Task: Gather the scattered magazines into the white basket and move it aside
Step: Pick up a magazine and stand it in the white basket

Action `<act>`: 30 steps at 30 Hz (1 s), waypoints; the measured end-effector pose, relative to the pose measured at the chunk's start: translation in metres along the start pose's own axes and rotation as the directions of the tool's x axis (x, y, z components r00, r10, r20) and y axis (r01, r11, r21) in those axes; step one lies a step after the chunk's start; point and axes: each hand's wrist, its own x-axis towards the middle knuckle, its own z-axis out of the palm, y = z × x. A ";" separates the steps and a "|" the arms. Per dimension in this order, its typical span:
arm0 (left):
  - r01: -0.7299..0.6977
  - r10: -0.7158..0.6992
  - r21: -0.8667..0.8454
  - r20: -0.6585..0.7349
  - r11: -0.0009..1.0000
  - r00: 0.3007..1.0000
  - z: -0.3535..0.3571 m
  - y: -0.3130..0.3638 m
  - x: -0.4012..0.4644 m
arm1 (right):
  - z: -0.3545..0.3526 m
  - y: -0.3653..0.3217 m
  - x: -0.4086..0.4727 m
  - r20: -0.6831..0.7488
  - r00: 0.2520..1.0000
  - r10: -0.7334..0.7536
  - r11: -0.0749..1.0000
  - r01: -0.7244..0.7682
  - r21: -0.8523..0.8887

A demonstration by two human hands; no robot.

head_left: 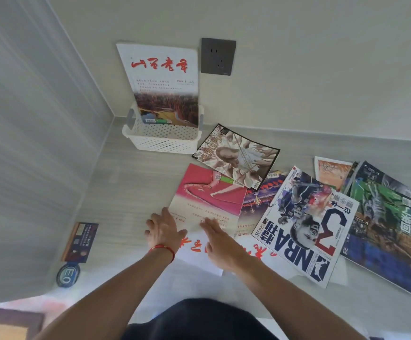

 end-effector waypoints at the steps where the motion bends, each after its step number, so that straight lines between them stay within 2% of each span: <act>1: 0.022 -0.022 -0.003 0.012 1.000 1.000 0.000 -0.002 0.002 | -0.005 0.003 -0.001 0.026 1.000 -0.012 1.000 0.012 0.006; 8: 0.087 -0.066 -0.171 0.123 0.982 0.990 -0.010 -0.017 0.020 | -0.023 0.008 -0.002 0.060 0.997 -0.051 0.998 0.053 -0.017; 14: 0.042 -0.031 -0.141 0.081 0.989 0.996 -0.009 -0.014 0.020 | -0.007 0.010 0.001 0.060 0.997 -0.049 0.994 0.055 -0.099; 20: 0.152 -0.120 -0.172 0.179 0.973 0.976 -0.011 -0.018 0.035 | -0.009 0.004 0.005 0.024 1.000 -0.015 0.995 0.017 -0.097; 24: 0.146 -0.107 -0.149 0.245 0.978 0.964 -0.014 -0.016 0.042 | -0.016 0.000 0.009 0.012 1.000 0.024 0.996 -0.023 -0.090; 26: 0.147 -0.110 -0.148 0.233 0.978 0.966 -0.013 -0.016 0.040 | -0.018 0.000 0.010 0.006 0.999 0.047 0.996 -0.046 -0.082; 28: 0.087 -0.046 -0.197 0.203 0.977 0.978 -0.014 -0.019 0.036 | -0.018 -0.001 0.011 -0.013 0.998 0.060 0.995 -0.061 -0.079; 30: -0.012 0.081 -0.304 0.216 0.953 0.973 -0.016 -0.023 0.030 | -0.022 -0.006 0.011 -0.007 0.998 0.061 0.993 -0.062 -0.098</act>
